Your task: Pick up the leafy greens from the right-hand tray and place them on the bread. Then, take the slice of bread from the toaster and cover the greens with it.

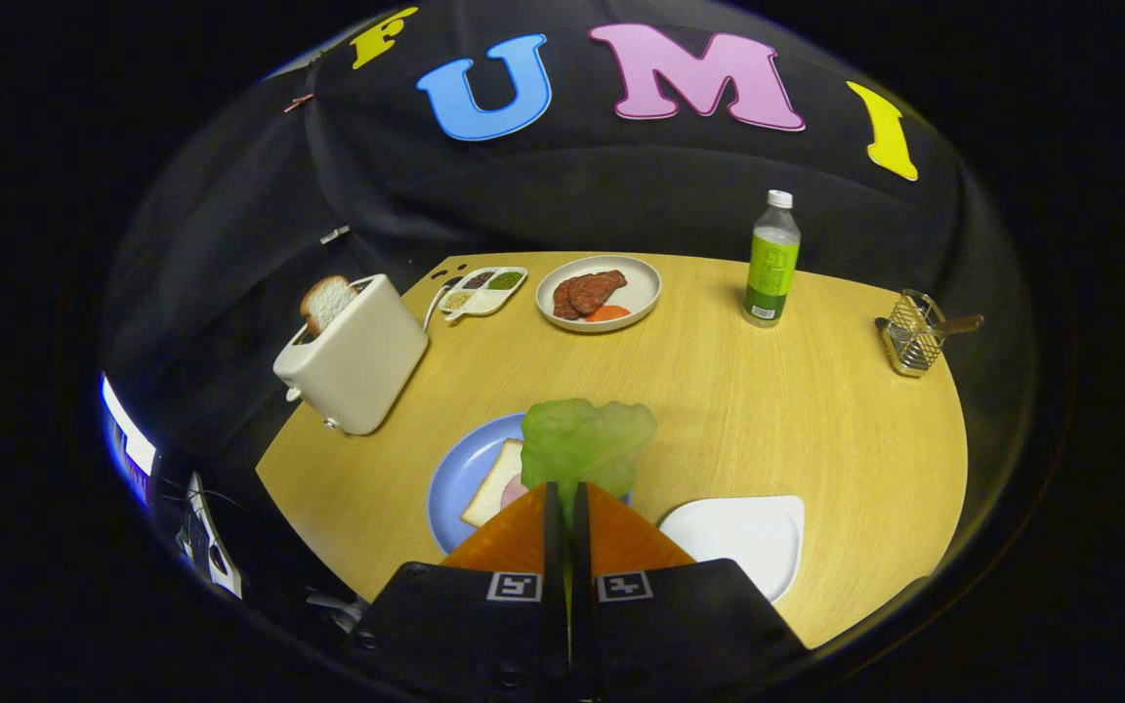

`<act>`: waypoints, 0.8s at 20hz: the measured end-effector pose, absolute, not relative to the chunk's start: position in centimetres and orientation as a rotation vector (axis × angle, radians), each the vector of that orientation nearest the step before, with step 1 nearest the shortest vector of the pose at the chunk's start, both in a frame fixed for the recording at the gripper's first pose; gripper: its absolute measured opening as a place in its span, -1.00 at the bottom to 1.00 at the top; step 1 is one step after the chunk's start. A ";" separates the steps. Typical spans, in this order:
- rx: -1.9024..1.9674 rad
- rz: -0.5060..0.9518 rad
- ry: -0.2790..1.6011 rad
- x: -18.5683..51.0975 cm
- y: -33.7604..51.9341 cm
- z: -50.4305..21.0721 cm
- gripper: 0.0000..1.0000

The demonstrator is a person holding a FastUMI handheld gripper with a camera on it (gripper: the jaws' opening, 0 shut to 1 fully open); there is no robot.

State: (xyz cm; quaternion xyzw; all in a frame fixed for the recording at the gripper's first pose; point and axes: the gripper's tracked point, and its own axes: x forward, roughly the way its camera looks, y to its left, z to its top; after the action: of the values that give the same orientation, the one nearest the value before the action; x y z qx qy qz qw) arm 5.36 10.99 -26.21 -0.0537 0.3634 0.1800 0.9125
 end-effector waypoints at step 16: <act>-0.185 0.317 0.860 7.0 16.3 -32.5 -0.62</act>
State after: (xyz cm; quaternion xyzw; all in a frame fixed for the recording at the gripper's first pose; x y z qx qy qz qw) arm 6.99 16.29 -32.47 -0.0891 0.4144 0.1529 0.8927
